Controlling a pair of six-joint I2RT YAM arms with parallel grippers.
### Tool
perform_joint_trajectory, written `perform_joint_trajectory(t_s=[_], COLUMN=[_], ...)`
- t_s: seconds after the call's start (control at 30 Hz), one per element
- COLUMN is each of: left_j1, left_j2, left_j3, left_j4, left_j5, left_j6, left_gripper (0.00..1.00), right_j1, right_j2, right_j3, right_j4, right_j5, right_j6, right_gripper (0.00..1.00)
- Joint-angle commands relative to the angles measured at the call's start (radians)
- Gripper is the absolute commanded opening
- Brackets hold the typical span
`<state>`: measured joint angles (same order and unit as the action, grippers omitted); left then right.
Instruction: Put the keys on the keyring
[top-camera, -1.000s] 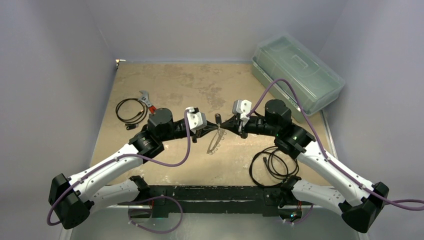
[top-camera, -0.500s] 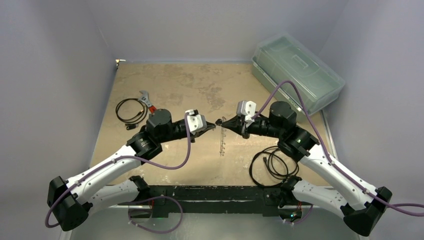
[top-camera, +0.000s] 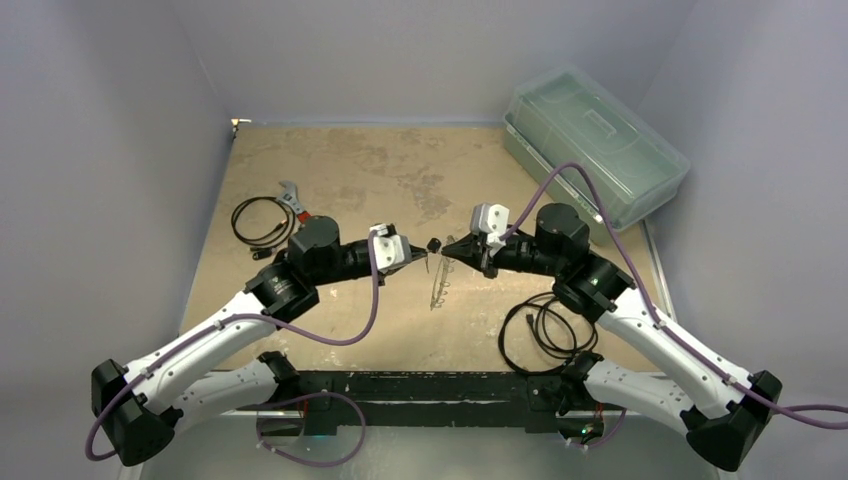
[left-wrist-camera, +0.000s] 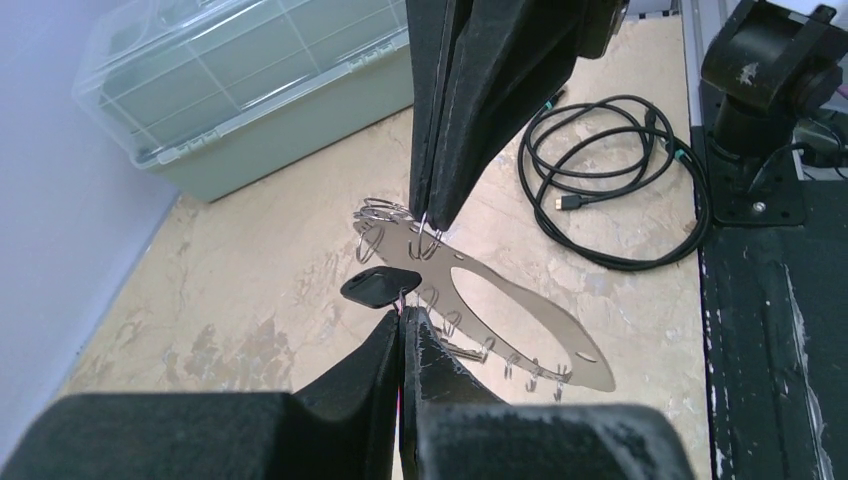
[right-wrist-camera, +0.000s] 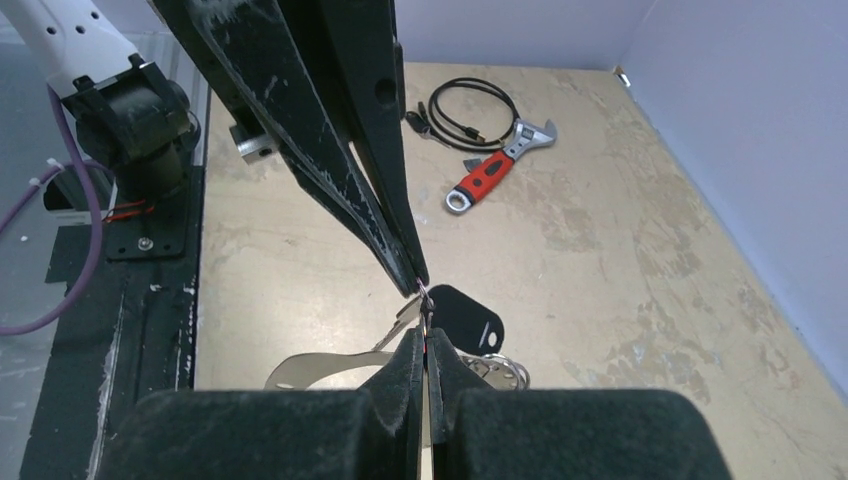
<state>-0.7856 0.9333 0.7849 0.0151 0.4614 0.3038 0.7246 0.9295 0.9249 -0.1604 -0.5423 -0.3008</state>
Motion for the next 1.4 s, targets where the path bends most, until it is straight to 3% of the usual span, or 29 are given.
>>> perform_joint_trajectory(t_s=[0.0,0.2,0.3,0.4,0.5,0.6,0.93,1.37], left_j1=[0.005,0.014,0.014,0.022,0.056,0.109,0.116,0.119], left_j2=[-0.006,0.022,0.032,0.054,0.084,0.161,0.242,0.236], left_j3=[0.122,0.181,0.207,0.251,0.275,0.376,0.544,0.535], left_j4=[-0.14,-0.202,-0.144,-0.18,-0.151,-0.23,-0.386,-0.352], left_j5=[0.028,0.088,-0.057,0.015,0.002,0.044,0.174,0.228], left_j6=[0.086,0.065,-0.091,-0.124,-0.279,-0.424,-0.556,-0.654], left_gripper=[0.0,0.0,0.0,0.0,0.0,0.0,0.0,0.0], right_j1=[0.003,0.005,0.02,0.043,0.076,0.094,0.105,0.117], right_j2=[-0.031,-0.053,-0.049,-0.068,-0.094,-0.116,-0.179,-0.242], right_j3=[-0.036,-0.069,-0.078,-0.111,-0.148,-0.153,-0.203,-0.221], right_j4=[0.089,0.155,0.157,0.234,0.302,0.307,0.329,0.353], right_j5=[-0.017,-0.057,-0.066,-0.057,-0.042,0.001,0.166,0.252], right_j6=[-0.041,-0.066,-0.067,-0.07,-0.094,-0.137,-0.232,-0.297], right_gripper=[0.0,0.0,0.0,0.0,0.0,0.0,0.0,0.0])
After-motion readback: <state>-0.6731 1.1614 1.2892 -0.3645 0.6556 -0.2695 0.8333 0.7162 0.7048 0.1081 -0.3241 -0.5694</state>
